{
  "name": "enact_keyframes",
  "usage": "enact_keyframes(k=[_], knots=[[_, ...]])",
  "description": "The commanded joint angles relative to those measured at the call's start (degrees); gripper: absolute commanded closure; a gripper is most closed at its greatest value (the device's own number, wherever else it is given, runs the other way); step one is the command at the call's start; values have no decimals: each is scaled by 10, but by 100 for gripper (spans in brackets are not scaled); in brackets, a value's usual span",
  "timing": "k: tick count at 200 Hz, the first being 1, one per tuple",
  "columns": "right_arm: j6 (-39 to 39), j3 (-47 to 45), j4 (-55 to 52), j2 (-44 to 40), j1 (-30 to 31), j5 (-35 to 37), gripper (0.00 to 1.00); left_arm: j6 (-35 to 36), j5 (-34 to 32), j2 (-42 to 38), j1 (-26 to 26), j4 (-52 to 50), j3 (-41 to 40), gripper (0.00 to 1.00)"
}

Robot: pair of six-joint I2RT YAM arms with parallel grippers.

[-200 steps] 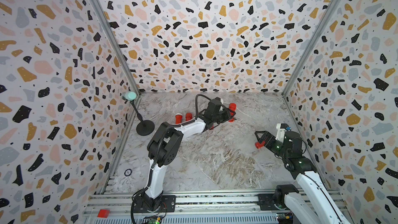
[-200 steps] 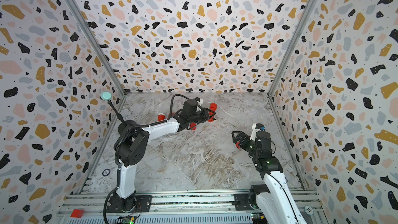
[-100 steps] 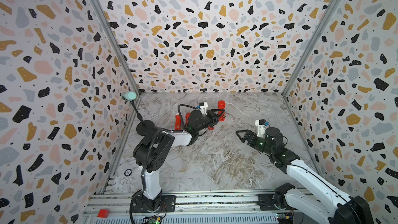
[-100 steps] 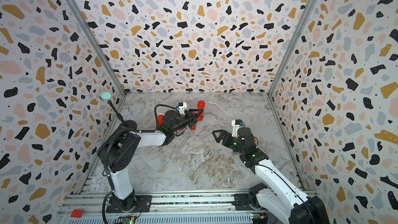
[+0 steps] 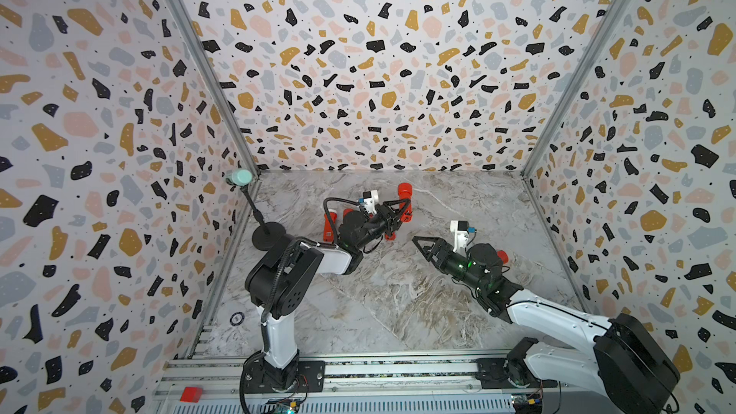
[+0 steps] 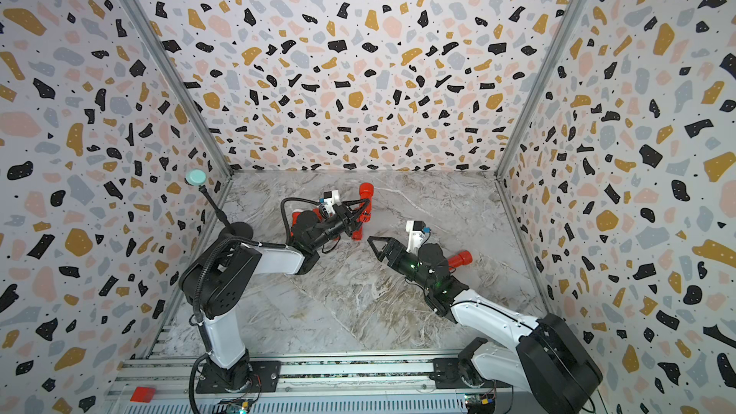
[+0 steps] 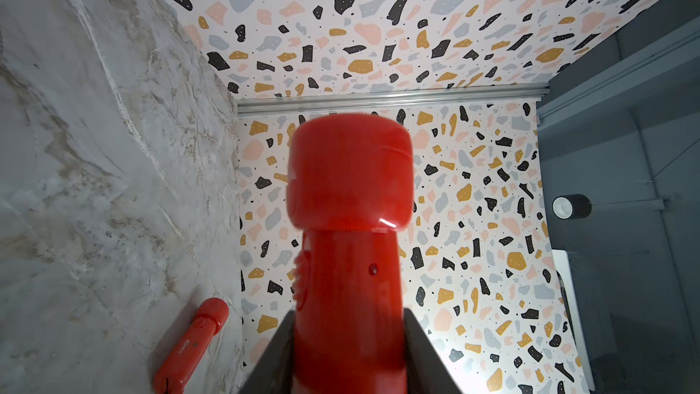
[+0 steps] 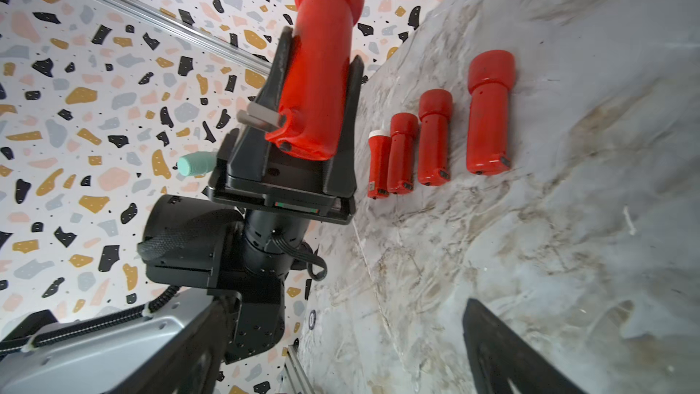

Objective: Close the plug at the bottom of the flashlight
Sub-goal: Pick up the flashlight from the center of the board.

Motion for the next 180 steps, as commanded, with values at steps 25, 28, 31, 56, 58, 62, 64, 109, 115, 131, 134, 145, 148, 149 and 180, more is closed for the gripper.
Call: enact_keyframes(k=[25,28,31,56,58,62,64,109,115,131,134,145,148,149,180], knots=[[81,-21,161,41,12,44,7,-13,0,-5,1,52,-3,100],[84,-21,168,44,12,44,8,-14,0,-5,1,51,-3,100],[86,-21,174,48,13,44,8,-13,0,-5,1,51,-3,100],[94,-9,197,72,14,42,13,-8,0,-5,1,43,-1,100],[94,-8,197,73,13,43,13,-8,1,-6,1,42,-2,100],[94,-6,197,76,14,44,14,-7,1,-6,1,40,-2,100],[94,-4,195,77,14,45,15,-7,1,-6,1,39,-2,100],[82,15,198,101,17,59,20,8,-1,-9,1,9,-1,100],[85,15,208,104,17,59,20,9,0,-9,1,7,0,100],[94,20,232,120,17,58,22,11,0,-9,2,3,0,100],[97,20,234,123,17,57,22,11,0,-9,2,2,0,100],[108,25,245,133,18,56,23,12,0,-9,1,0,0,100],[112,27,247,136,17,56,23,13,0,-10,1,-1,1,100],[113,27,248,138,17,56,23,13,0,-10,1,-2,0,100],[148,38,285,171,18,52,28,18,-1,-10,1,-8,1,100]])
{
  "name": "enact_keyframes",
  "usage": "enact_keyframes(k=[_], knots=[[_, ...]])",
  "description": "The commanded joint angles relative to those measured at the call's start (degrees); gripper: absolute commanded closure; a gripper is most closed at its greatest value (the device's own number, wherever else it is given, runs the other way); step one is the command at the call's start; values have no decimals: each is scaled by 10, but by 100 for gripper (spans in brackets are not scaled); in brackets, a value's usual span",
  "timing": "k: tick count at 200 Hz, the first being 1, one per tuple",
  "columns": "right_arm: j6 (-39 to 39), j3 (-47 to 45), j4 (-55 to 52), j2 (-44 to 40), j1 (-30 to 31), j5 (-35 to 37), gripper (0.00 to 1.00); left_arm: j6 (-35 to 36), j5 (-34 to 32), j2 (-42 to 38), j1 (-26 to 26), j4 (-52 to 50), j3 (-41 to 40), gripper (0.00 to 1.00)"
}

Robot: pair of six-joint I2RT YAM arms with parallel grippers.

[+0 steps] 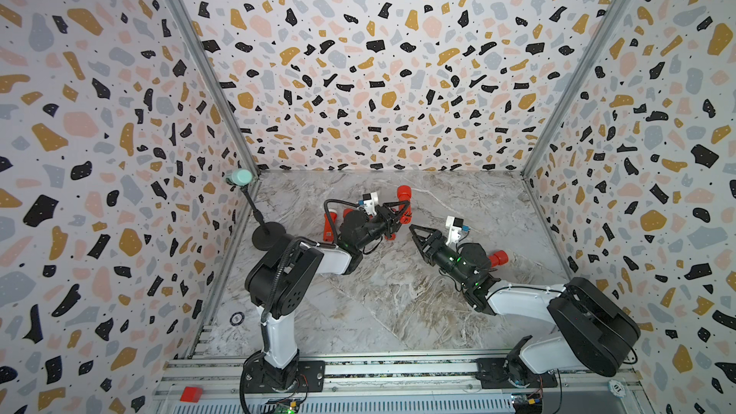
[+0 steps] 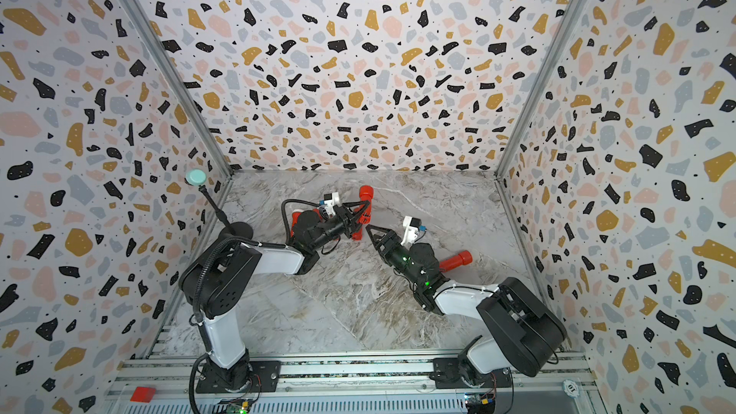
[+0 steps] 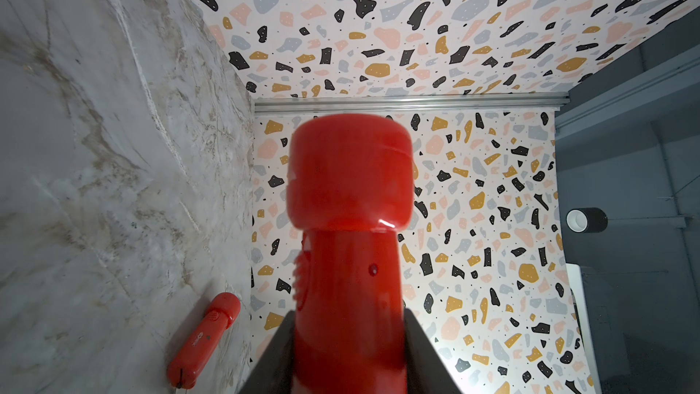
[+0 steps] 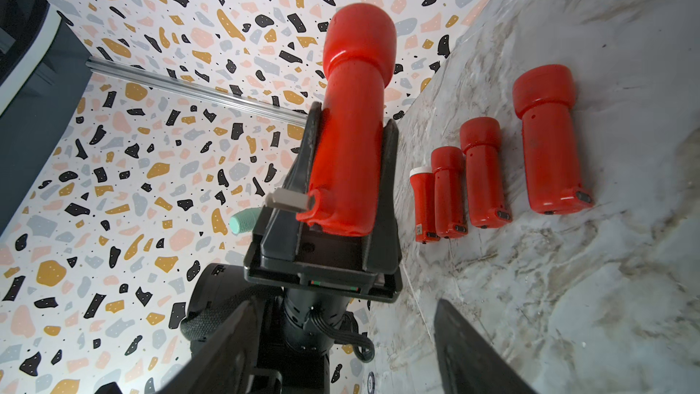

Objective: Close the plug at the bottom of the flashlight
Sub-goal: Pick up the flashlight from the center of the board.

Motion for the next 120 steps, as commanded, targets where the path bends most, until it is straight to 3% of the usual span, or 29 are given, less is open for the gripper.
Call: enact_keyframes(k=[1,120], knots=[[32,24,52,13,4,2,28,15,-1,-10,1,25,1,100],[157,37,177,91,24,28,39,21,-5,-9,1,22,-1,100]])
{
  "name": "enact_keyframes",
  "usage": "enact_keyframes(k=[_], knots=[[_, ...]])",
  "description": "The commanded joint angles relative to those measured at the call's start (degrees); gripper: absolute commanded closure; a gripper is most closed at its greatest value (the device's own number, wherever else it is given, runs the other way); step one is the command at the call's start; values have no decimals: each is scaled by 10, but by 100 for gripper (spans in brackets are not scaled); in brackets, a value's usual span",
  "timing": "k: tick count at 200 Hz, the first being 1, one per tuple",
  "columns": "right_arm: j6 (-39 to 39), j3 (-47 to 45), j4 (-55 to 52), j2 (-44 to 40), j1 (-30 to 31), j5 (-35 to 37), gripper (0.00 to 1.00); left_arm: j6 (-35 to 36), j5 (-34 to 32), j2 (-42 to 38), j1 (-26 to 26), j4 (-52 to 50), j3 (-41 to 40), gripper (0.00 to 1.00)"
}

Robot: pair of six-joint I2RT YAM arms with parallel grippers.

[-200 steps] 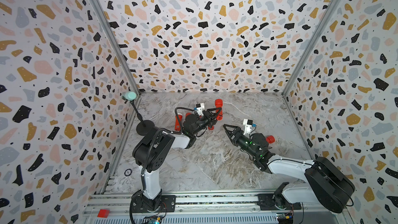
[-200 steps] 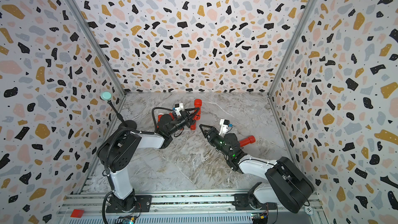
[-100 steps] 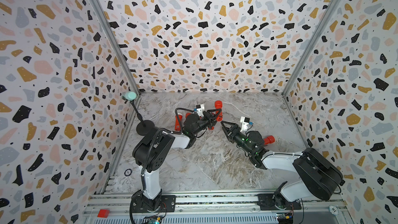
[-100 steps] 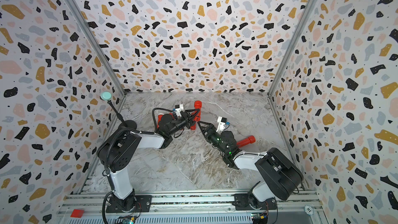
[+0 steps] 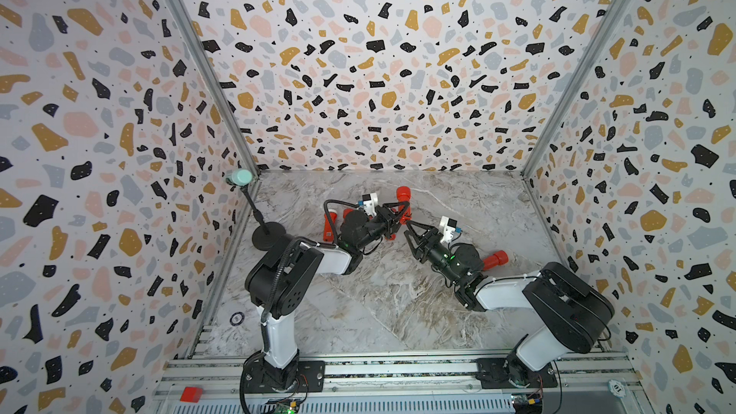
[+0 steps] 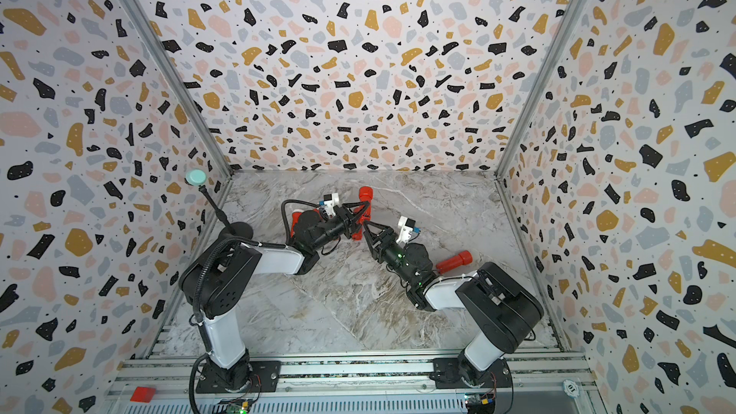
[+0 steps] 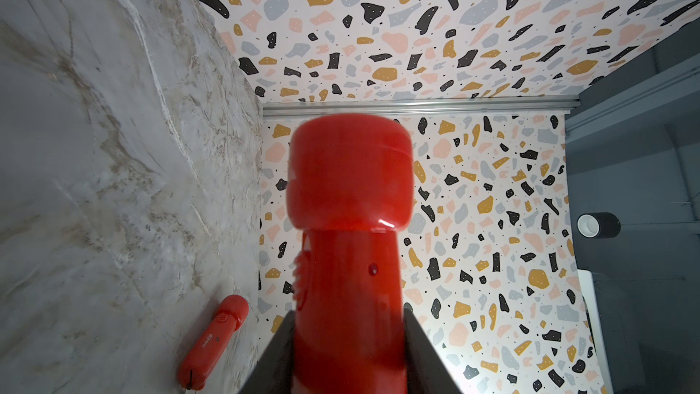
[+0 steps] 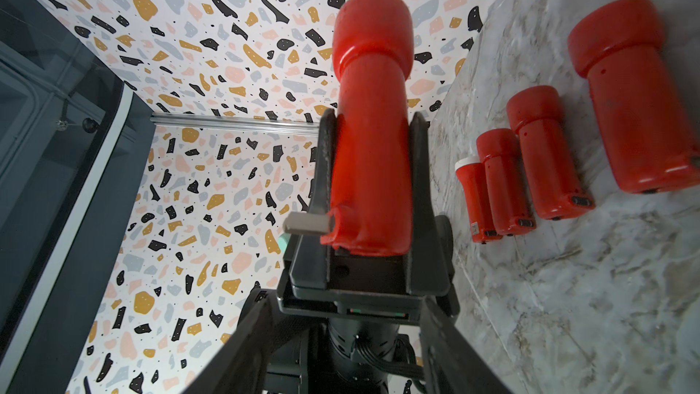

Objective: Close the plug at the bottom of the flashlight
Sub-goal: Pick up the flashlight from the center of the board, then close the plug of the flashlight.

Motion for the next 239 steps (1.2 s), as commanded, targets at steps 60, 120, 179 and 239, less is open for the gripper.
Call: enact_keyframes(k=[60,120,179,239], knots=[[54,24,54,19,4,23,43,15,0,-9,1,34,-1,100],[87,28,71,46,3,24,45,15,1,-9,1,34,0,100],[91,35,78,59,-1,24,51,14,2,-10,1,35,0,100],[94,42,82,65,-4,21,54,13,3,-8,1,36,1,100]])
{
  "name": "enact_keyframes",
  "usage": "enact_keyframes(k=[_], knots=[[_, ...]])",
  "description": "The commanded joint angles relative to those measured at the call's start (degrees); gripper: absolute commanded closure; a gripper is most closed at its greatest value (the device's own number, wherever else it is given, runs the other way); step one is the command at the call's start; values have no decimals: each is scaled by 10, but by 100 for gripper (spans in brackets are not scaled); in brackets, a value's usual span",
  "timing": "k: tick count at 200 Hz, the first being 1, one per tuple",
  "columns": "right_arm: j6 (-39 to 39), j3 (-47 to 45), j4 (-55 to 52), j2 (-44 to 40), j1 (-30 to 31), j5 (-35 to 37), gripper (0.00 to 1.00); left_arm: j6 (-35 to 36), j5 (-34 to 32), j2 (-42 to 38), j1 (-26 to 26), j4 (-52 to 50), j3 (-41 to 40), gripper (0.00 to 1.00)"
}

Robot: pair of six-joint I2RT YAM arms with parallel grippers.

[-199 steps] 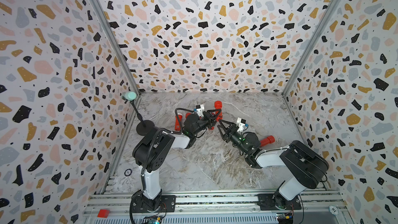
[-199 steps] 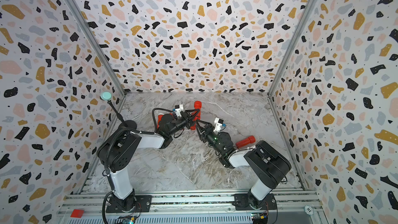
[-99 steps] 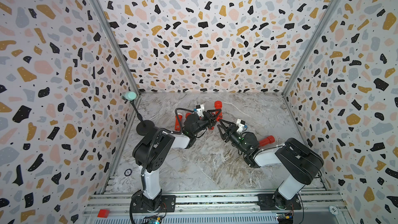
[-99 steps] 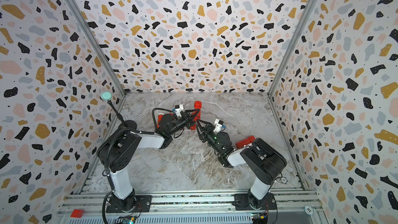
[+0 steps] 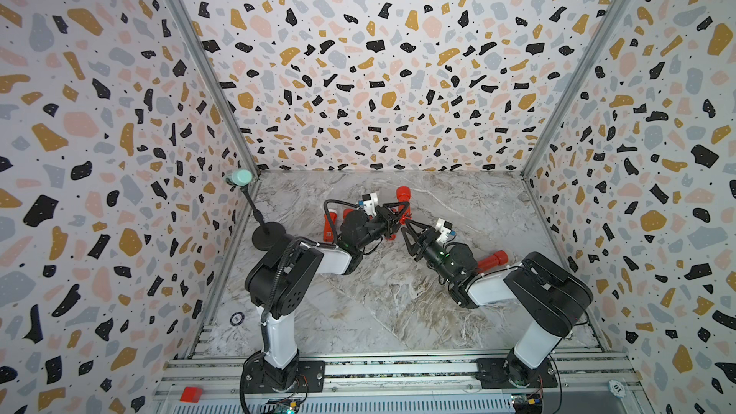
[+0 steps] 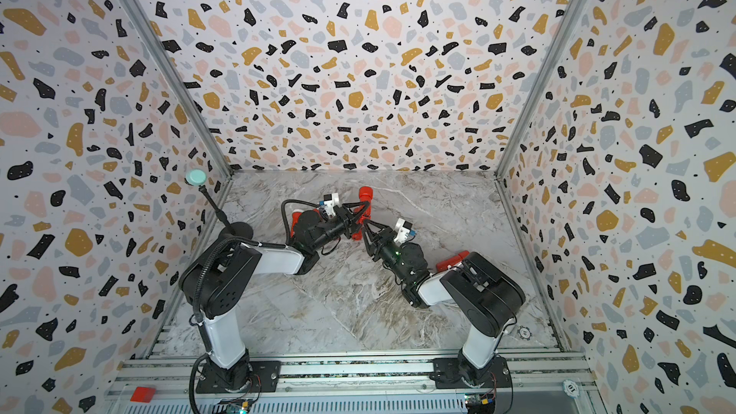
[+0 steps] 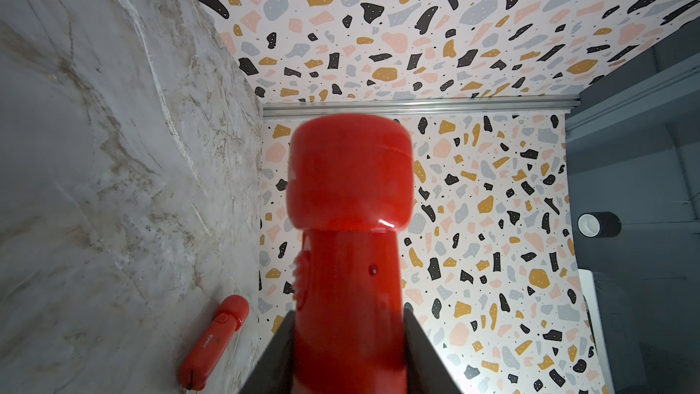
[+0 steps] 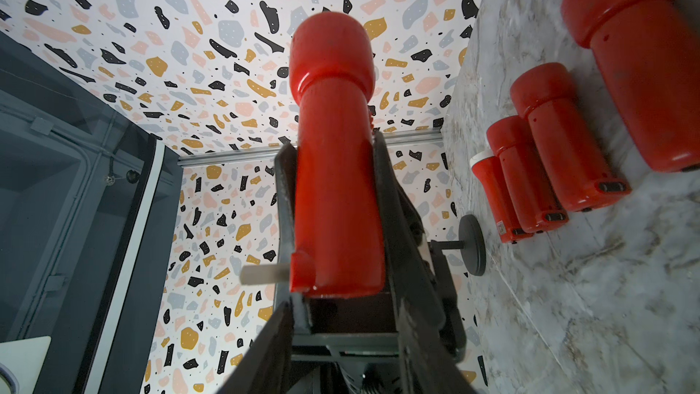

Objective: Close the plug at the bottom of the flashlight
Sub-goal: Close the plug of the flashlight.

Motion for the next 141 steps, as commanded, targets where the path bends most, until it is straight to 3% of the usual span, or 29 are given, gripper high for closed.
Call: enact_keyframes(k=[1,141], knots=[[1,18,23,-4,-2,-1,54,11,3,-8,1,36,1,100],[11,26,38,16,-6,-1,61,8,6,-6,1,42,2,100]])
